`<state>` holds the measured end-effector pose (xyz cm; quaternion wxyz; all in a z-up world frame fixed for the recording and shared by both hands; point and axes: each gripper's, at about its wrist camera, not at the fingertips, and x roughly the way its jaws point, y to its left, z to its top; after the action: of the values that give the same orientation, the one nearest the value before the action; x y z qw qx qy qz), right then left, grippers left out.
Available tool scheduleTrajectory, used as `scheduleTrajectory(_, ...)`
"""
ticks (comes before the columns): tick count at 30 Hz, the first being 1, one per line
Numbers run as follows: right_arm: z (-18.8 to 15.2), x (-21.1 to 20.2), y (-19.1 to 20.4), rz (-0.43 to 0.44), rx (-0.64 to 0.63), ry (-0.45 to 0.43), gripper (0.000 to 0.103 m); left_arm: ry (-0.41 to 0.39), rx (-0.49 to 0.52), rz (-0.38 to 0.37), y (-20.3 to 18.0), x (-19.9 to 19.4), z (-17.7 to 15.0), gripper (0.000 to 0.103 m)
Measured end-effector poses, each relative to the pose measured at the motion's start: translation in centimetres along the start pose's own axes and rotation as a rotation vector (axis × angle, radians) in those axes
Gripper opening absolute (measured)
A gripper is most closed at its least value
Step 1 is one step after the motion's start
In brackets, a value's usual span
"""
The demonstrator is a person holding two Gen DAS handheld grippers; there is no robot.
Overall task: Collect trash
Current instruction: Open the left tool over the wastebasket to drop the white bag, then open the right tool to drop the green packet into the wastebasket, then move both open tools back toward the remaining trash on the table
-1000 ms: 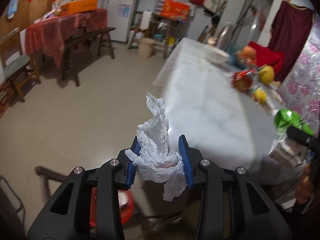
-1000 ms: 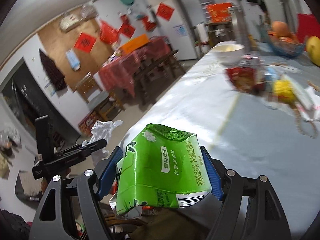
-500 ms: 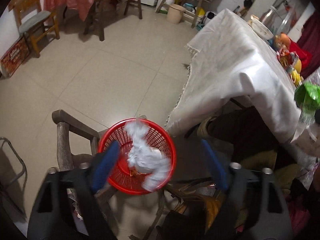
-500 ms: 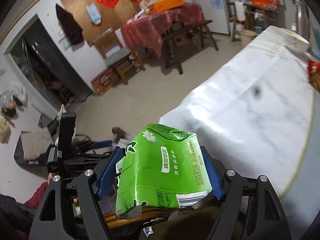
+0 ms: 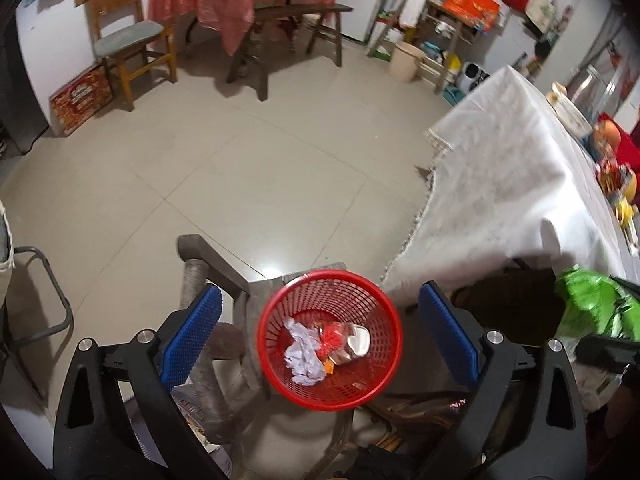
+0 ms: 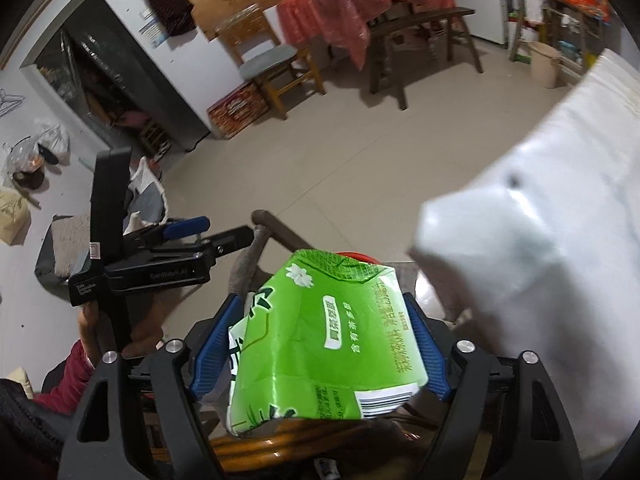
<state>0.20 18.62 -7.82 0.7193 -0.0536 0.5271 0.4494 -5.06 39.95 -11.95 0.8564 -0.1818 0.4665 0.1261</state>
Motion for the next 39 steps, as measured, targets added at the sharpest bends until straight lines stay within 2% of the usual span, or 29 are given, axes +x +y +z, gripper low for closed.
scheduleTrajectory(4,0.8,-0.3,0.1,0.018,0.032,-0.027,0.089,-0.027,-0.021,-0.004,0.7,-1.2,0.3,0.095)
scheduleTrajectory(12,-0.8,-2.0,-1.1,-0.043,0.049,-0.057,0.089,-0.047,0.043,0.014,-1.2,-1.7,0.1,0.096)
scheduleTrajectory(19,-2.4,-3.6,-2.2,-0.119,0.025,-0.097,0.09,-0.051,0.1,0.002,-3.8,-1.9,-0.1,0.096)
scheduleTrajectory(27,-4.4,-6.7,-4.0,-0.164,0.045,-0.167,0.093,-0.062,0.169,-0.022,-7.1,-2.7,-0.3,0.096)
scheduleTrajectory(39,-7.7,-11.9,-7.1,-0.23,0.09,-0.283,0.094,-0.116,0.324,-0.026,-14.7,-5.1,-1.2,0.096)
